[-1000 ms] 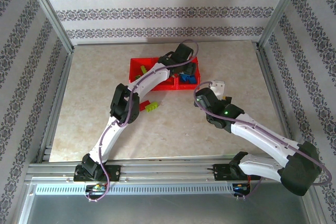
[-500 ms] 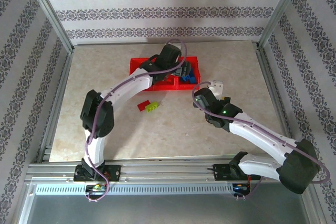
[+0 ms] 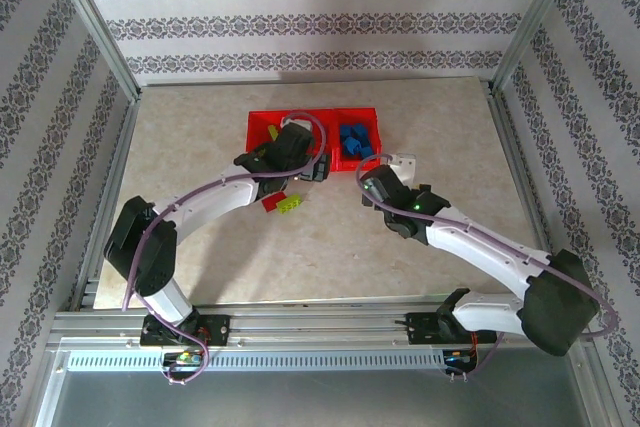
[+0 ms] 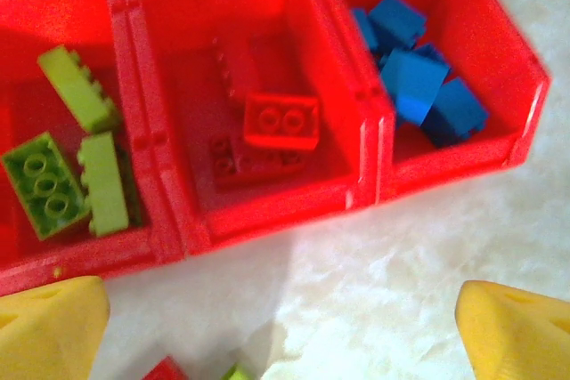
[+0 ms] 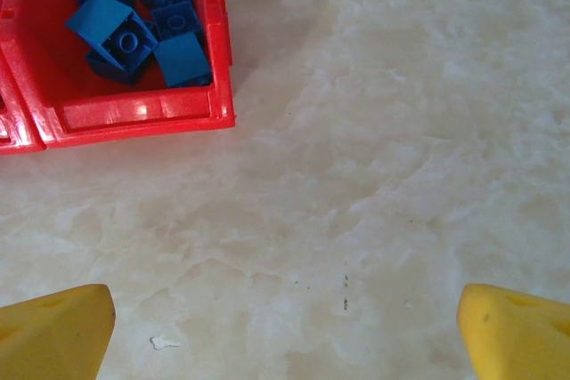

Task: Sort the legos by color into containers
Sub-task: Place the lego in the container, then pick up the lego from the center of the table.

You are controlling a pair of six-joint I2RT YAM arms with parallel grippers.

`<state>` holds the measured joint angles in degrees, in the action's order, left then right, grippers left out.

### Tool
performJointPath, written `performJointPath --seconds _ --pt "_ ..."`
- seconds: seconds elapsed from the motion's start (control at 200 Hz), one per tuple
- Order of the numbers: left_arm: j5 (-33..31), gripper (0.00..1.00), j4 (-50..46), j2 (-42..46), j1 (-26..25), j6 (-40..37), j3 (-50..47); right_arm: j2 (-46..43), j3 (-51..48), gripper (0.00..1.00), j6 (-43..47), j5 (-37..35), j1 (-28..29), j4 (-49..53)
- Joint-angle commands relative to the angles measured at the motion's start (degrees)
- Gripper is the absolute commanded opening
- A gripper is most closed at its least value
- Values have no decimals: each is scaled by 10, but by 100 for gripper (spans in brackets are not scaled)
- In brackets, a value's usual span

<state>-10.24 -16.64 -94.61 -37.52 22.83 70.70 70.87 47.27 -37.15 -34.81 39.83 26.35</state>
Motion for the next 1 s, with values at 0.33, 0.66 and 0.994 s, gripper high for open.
performJointPath --seconds 0.33,0.66,0.994 --pt "50 98 -30 5 -4 42 -100 34 41 99 8 11 -7 0" --pt "44 84 -33 -33 -6 35 -100 38 41 98 6 14 -7 1" --pt "45 67 -34 -66 -5 44 -87 26 31 98 4 5 -8 6"
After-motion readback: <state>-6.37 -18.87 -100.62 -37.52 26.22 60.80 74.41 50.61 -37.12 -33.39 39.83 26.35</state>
